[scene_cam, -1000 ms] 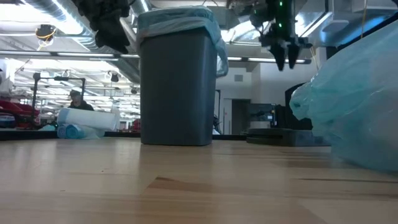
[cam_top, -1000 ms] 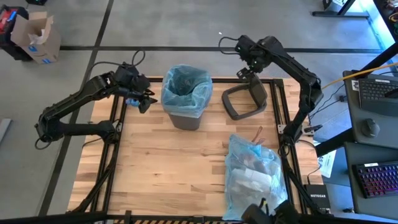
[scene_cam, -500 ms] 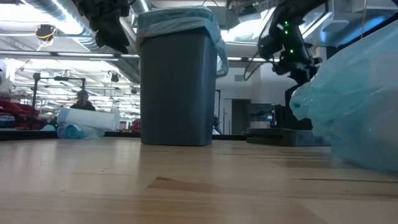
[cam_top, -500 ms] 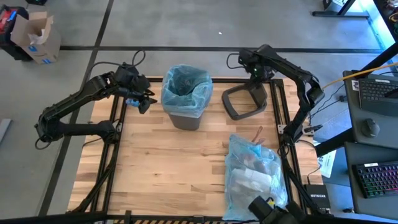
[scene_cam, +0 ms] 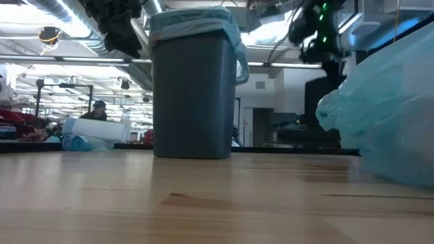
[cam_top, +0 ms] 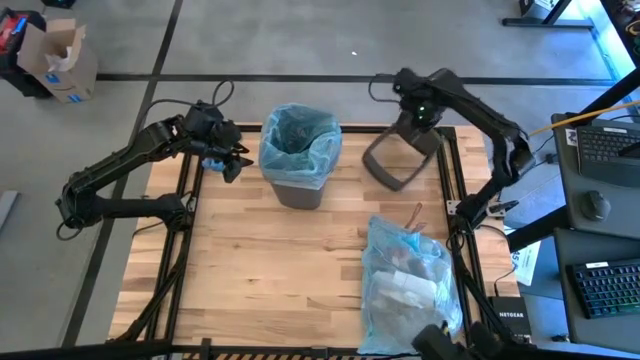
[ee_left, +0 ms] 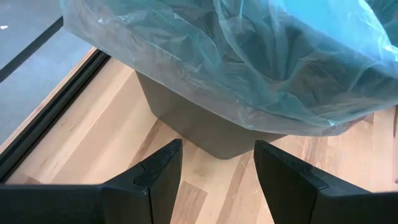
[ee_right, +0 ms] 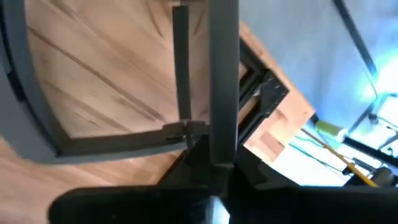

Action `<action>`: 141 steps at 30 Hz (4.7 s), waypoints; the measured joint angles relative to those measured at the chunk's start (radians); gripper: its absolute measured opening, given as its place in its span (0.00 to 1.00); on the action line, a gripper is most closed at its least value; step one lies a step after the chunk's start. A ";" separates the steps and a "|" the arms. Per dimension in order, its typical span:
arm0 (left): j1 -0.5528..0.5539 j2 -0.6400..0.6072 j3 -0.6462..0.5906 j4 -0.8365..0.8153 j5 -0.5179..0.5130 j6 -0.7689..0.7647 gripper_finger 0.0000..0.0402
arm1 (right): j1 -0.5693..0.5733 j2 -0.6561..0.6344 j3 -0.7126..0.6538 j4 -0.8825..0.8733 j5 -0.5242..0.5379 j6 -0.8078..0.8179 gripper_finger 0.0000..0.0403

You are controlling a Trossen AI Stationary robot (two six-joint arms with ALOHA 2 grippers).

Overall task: Pick and place trash into bin
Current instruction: Put the trash cover into the trash bin

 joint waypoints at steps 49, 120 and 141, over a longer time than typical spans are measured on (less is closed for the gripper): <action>-0.047 0.070 0.000 0.172 0.010 0.043 0.48 | 0.344 0.058 0.734 0.333 -0.458 -0.256 0.05; -0.068 0.071 0.000 0.183 0.013 0.080 0.48 | 0.466 0.183 0.767 0.699 -0.423 -0.585 0.01; -0.068 0.071 0.000 0.182 0.013 0.085 0.48 | 0.464 0.217 0.763 0.831 -0.484 -0.631 0.03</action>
